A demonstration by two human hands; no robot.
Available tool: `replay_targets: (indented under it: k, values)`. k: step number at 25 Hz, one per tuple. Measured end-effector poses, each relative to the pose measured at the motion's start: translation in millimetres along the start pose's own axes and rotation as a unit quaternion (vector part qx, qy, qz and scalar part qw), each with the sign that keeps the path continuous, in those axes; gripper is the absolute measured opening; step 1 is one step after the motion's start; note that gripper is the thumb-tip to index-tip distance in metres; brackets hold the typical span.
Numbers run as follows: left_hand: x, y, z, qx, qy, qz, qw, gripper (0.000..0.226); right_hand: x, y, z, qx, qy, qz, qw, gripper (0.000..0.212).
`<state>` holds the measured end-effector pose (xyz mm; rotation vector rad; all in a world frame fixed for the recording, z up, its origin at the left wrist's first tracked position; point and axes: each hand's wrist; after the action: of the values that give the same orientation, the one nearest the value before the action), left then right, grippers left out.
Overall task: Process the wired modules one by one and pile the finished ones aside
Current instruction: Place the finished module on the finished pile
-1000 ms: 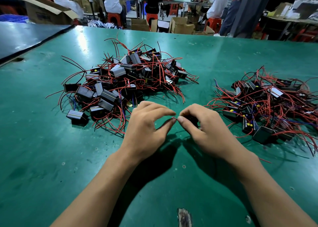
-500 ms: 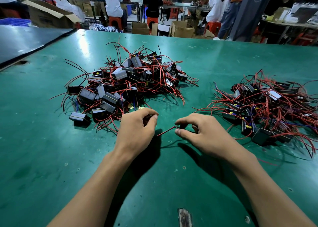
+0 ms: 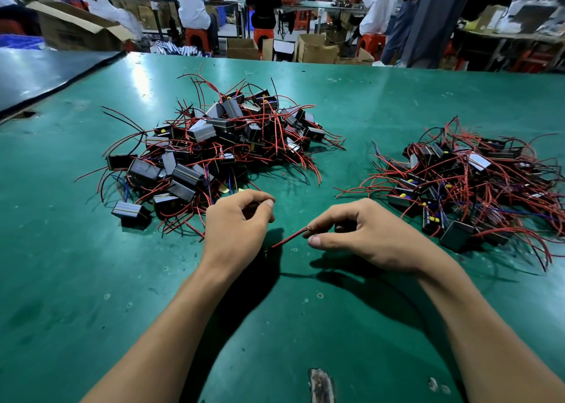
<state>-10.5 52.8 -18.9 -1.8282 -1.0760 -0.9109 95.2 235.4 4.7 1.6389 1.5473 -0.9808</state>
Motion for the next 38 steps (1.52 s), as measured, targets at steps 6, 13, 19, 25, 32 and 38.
replay_targets:
  k: [6, 13, 19, 25, 32, 38]
  values:
    - [7.4, 7.7, 11.7, 0.031, 0.062, -0.024, 0.997, 0.009, -0.4, 0.6, 4.8, 0.016, -0.159, -0.019, 0.987, 0.02]
    - [9.3, 6.6, 8.7, 0.083, 0.086, -0.007, 0.993, 0.013, 2.0, -7.3, 6.3, 0.135, -0.261, -0.019, 0.956, 0.013]
    - [7.7, 4.2, 1.1, 0.112, 0.094, -0.014, 0.989, 0.014, 12.7, -10.8, -17.8, 0.285, -0.304, 0.011, 0.909, 0.013]
    - [8.9, 5.3, 2.6, 0.076, 0.08, -0.007, 0.994, 0.013, 29.9, -4.7, -53.1, 0.522, -0.313, 0.018, 0.793, 0.008]
    - [8.2, 8.7, 5.5, 0.035, 0.044, 0.027, 0.998, 0.011, 44.4, -8.4, -55.5, 0.57, -0.203, 0.048, 0.795, 0.037]
    - [0.6, 6.4, 8.6, -0.016, 0.007, 0.016, 1.0, 0.012, 33.1, -10.3, -21.6, 0.577, 0.055, -0.041, 0.814, 0.072]
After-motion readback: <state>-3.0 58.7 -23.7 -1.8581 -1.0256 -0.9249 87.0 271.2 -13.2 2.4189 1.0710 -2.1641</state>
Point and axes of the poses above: each hand's wrist, its own y-axis away from the middle knuckle, its own z-axis out of the palm, x = y × z, and after that the axes turned 4 degrees about -y, right-handed
